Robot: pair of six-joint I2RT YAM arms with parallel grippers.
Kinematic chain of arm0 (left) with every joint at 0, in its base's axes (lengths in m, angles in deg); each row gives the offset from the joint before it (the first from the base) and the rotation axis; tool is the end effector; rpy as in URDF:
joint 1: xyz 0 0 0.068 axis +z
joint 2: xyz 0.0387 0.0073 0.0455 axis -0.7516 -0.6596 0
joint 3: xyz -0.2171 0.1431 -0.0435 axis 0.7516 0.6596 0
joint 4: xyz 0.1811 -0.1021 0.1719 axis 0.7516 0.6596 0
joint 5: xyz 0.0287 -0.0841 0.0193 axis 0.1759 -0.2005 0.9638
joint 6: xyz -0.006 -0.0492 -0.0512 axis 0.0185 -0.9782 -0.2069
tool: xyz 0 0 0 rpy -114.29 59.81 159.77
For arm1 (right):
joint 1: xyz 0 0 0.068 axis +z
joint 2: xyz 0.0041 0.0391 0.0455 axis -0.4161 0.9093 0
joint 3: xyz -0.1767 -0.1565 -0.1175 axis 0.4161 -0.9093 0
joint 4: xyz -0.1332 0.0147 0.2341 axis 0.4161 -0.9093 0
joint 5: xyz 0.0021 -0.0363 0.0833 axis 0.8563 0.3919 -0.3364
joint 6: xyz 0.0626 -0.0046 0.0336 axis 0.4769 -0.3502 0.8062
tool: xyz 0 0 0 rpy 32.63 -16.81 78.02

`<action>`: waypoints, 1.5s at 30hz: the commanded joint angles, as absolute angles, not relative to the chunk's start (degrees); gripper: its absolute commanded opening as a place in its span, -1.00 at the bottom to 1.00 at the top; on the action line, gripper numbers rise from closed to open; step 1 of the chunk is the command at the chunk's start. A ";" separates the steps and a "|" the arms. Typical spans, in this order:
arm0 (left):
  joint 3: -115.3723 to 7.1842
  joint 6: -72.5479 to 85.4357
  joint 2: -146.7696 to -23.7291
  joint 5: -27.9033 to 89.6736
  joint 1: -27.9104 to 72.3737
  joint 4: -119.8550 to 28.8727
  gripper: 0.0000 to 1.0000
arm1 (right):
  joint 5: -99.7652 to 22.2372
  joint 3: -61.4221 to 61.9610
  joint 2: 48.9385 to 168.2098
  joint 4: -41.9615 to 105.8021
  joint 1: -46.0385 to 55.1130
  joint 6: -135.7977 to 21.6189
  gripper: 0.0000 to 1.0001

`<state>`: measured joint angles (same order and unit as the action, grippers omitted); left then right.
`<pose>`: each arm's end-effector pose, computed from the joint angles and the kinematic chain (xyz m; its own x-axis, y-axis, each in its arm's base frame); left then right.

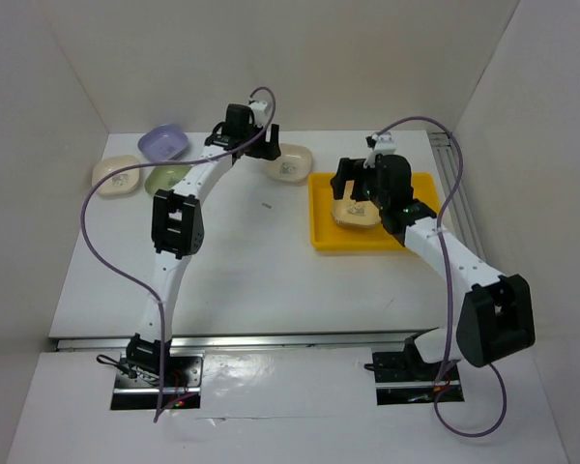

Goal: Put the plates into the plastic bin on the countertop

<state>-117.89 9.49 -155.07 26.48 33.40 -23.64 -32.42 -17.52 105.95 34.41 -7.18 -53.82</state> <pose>0.5791 -0.1721 0.2134 -0.5283 -0.0053 -0.8491 0.3686 0.8994 -0.2350 0.3367 0.1070 0.2871 -0.3574 0.0715 -0.9312 -0.2610 0.9497 0.1731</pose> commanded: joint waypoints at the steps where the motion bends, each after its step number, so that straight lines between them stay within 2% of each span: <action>1: -122.02 8.00 -160.21 30.35 32.91 -25.99 0.64 | -31.30 -22.00 101.24 40.51 -3.60 -50.11 1.00; 4: -122.64 8.00 -162.68 31.49 32.91 -25.37 0.47 | -27.00 -24.12 99.31 41.13 1.06 -49.58 1.00; 5: -122.64 8.00 -162.68 32.11 32.91 -25.37 0.31 | -26.47 -24.12 99.30 40.43 2.03 -49.58 1.00; 7: -122.64 8.00 -163.39 32.82 32.91 -24.75 0.25 | -25.76 -23.43 99.30 39.81 4.66 -50.11 1.00; 9: -122.64 8.00 -163.92 32.82 32.91 -24.75 0.02 | -25.23 -22.90 99.82 39.20 6.25 -50.11 1.00; 10: -122.64 7.48 -163.92 33.34 32.91 -24.23 -0.30 | -24.54 -22.37 100.61 39.20 8.09 -50.11 1.00; 11: -122.64 7.48 -163.92 33.35 32.91 -24.23 -0.60 | -23.84 -22.37 100.62 39.72 8.89 -50.11 0.88; 12: -122.64 7.48 -163.92 34.22 32.91 -23.53 -0.87 | -22.96 -22.37 101.31 40.42 9.68 -50.11 0.88; 13: -122.64 7.48 -163.05 34.83 32.91 -23.00 -1.00 | -22.17 -22.37 101.84 40.43 10.30 -50.11 0.84; 15: -118.28 7.48 -160.24 35.36 32.91 -21.85 -1.00 | -20.59 -21.66 103.60 40.95 11.96 -50.11 0.77; 18: -109.40 7.48 -149.88 34.84 33.70 -23.95 -1.00 | -16.80 -17.72 107.29 40.95 11.97 -48.88 0.77; 22: -86.33 6.16 -133.54 32.03 35.89 -31.67 -1.00 | -16.70 -10.26 113.70 39.90 10.74 -47.56 0.77; 25: -76.01 6.16 -122.63 31.07 35.90 -34.77 -1.00 | -19.94 -0.96 120.46 39.02 9.42 -45.54 0.77; 28: -71.24 4.67 -116.20 28.44 37.04 -34.17 -1.00 | -22.85 4.15 126.97 39.02 9.42 -44.30 0.77; 33: -65.61 3.61 -109.70 27.19 37.04 -33.62 -1.00 | -20.50 7.69 134.70 39.02 12.67 -42.38 0.74; 36: -63.84 2.47 -106.28 25.70 37.57 -34.16 -1.00 | -19.70 8.22 136.03 39.02 13.20 -40.88 0.51; 37: -63.06 2.47 -105.56 24.74 37.57 -34.16 -1.00 | -18.91 7.61 136.04 39.02 13.20 -40.27 0.08; 39: -62.43 1.94 -104.42 23.51 37.57 -34.69 -1.00 | -18.91 6.90 136.04 39.02 13.82 -39.65 -0.41; 42: -63.04 1.94 -103.89 21.41 37.57 -33.90 -1.00 | -17.51 6.37 134.81 37.62 14.34 -38.51 -1.00; 43: -63.05 2.46 -103.89 20.70 37.57 -32.94 -0.97 | -16.89 7.07 134.29 36.74 14.35 -38.50 -1.00; 44: -64.01 2.47 -103.89 19.99 37.57 -32.23 -0.81 | -16.19 7.08 134.28 35.86 14.35 -38.50 -1.00; 45: -64.80 3.08 -103.89 18.68 37.57 -31.62 -0.30 | -14.35 7.69 133.67 33.77 14.35 -38.50 -1.00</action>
<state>-61.39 1.16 -107.77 27.03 37.88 -30.50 -14.30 5.74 135.96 37.36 13.15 -33.82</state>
